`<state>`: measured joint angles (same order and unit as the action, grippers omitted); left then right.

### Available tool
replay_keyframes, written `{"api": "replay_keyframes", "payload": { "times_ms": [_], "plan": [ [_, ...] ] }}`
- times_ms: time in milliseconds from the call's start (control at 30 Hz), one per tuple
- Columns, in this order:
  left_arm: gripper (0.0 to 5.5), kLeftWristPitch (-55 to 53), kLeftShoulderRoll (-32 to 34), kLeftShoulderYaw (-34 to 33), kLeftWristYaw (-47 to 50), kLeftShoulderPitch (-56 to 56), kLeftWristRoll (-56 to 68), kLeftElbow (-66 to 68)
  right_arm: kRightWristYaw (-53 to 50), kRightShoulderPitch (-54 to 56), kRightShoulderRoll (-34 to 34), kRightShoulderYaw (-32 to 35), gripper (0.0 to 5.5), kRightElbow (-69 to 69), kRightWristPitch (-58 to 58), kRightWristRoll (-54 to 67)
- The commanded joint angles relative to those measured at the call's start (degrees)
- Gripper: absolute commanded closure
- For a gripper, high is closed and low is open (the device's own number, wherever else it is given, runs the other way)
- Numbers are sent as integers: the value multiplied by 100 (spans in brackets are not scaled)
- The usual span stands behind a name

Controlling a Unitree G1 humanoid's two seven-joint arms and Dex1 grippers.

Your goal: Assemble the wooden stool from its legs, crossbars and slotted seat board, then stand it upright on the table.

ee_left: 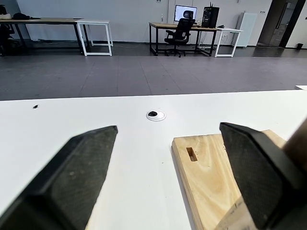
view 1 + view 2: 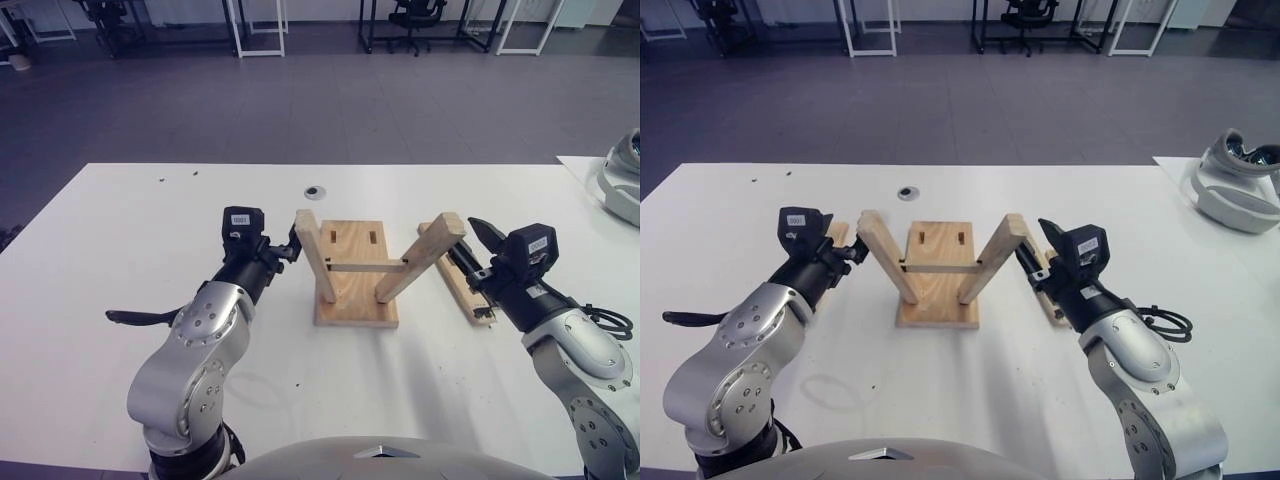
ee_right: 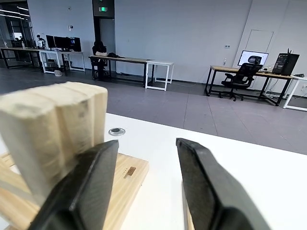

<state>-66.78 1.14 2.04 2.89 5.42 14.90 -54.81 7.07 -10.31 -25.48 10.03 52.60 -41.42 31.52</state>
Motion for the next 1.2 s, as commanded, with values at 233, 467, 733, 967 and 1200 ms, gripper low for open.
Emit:
{"api": "replay_keyframes", "payload": {
  "times_ms": [233, 467, 733, 967, 1200],
  "plan": [
    [153, 2207, 2211, -866, -2463, 43, 257, 1597, 661, 749, 142, 1136, 324, -1209, 710, 1086],
    [153, 1567, 1153, -1235, -2125, 2613, 3001, 1632, -129, 3240, -158, 1264, 324, -1520, 289, 3512],
    [153, 2208, 1450, 40, -2884, 960, 2215, 3233, -21, 1839, -196, -233, 324, -1957, -441, 2708],
    [153, 2437, 1398, -797, -2452, 2044, 2856, 2881, -58, 2943, -174, 868, 324, -2417, 87, 3981],
    [153, 2896, 2914, -2221, -3508, 2096, 3002, 3859, 2369, 3038, -1232, -898, 324, -4992, 1384, 759]
  ]
}}
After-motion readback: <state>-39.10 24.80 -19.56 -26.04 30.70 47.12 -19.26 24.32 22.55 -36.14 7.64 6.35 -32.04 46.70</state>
